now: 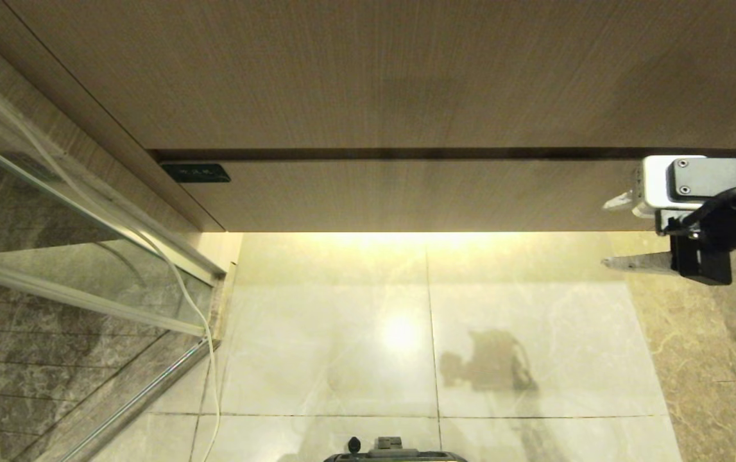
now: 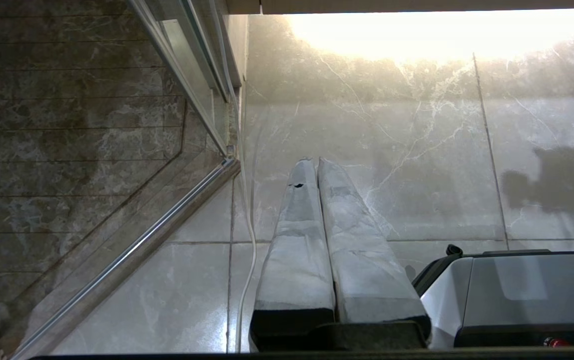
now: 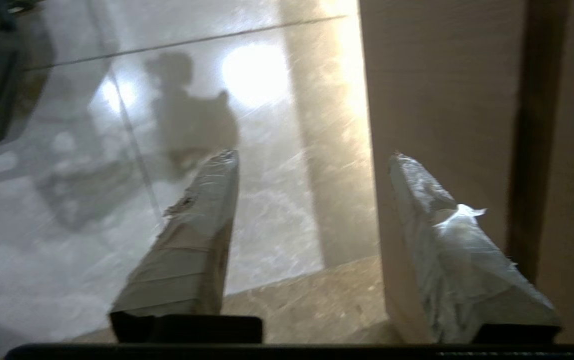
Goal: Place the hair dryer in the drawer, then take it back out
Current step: Pull open the drawer
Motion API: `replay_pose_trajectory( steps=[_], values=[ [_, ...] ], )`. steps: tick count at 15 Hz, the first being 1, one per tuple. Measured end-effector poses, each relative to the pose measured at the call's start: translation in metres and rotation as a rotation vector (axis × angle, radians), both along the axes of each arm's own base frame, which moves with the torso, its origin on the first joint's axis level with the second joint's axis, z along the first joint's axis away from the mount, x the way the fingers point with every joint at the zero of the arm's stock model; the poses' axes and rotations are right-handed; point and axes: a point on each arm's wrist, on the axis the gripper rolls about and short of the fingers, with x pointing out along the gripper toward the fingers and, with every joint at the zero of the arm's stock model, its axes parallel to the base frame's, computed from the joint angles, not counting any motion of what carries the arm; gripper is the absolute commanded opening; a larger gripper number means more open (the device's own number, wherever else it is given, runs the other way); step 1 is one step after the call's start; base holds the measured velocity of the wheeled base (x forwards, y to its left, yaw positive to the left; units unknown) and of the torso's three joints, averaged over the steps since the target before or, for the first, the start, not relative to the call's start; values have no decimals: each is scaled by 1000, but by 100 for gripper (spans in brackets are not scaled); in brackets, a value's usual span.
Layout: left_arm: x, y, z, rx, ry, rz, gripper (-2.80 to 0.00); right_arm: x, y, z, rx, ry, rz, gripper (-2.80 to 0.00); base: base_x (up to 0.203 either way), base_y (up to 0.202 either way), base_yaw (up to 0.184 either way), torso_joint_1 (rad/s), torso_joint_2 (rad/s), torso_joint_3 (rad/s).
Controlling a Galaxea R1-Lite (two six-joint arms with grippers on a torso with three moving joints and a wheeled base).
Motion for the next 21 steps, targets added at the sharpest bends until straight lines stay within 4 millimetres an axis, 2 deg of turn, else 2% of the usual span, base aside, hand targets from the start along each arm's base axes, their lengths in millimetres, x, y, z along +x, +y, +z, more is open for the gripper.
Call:
replay_pose_trajectory(
  steps=[4, 6, 9, 15, 21],
  values=[
    [0, 0, 0, 0, 0, 0, -280, 38, 10, -14, 45, -124, -6, 0, 0, 0, 0, 0, 0, 0],
    [0, 0, 0, 0, 0, 0, -280, 50, 13, -21, 63, -146, -11, 0, 0, 0, 0, 0, 0, 0],
    [0, 0, 0, 0, 0, 0, -280, 62, 16, -34, 87, -107, -26, 0, 0, 0, 0, 0, 0, 0],
    [0, 0, 0, 0, 0, 0, -280, 92, 24, -41, 165, -259, 28, 0, 0, 0, 0, 0, 0, 0],
    [0, 0, 0, 0, 1, 0, -280, 110, 24, -52, 189, -319, 17, 0, 0, 0, 0, 0, 0, 0]
  ],
)
